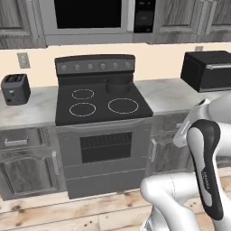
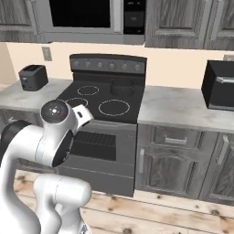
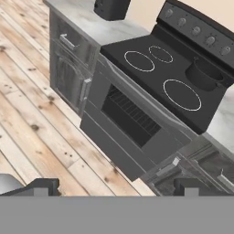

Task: Move the pot and pan from the stove into the sink.

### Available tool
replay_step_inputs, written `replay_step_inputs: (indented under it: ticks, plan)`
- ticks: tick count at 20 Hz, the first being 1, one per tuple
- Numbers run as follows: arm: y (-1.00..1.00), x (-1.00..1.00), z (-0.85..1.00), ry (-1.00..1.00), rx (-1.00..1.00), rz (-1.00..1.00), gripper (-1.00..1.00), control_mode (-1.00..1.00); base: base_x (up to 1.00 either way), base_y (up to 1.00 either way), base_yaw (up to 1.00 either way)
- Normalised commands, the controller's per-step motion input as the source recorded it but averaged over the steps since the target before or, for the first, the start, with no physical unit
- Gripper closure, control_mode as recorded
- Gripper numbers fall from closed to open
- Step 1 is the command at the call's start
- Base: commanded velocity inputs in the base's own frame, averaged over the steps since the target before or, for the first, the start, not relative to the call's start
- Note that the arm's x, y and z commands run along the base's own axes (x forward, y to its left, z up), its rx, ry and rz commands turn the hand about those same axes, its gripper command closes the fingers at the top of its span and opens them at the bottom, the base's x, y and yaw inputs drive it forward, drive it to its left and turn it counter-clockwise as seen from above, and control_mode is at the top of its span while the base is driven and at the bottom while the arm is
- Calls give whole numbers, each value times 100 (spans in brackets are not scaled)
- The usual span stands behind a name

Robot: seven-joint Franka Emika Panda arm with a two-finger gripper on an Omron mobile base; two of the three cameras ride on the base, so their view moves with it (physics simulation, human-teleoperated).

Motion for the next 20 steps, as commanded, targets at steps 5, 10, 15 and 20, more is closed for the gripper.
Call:
replay_step_inputs:
  ticks: [5,10,15,20]
  plan:
    - [0,0,0,0,0,0,-100,100,1,0,0]
    - [0,0,0,0,0,0,-100,100,39,0,0]
    - [0,0,0,0,0,0,-100,100,65,0,-1]
    - [0,0,0,0,0,0,-100,100,72,0,-3]
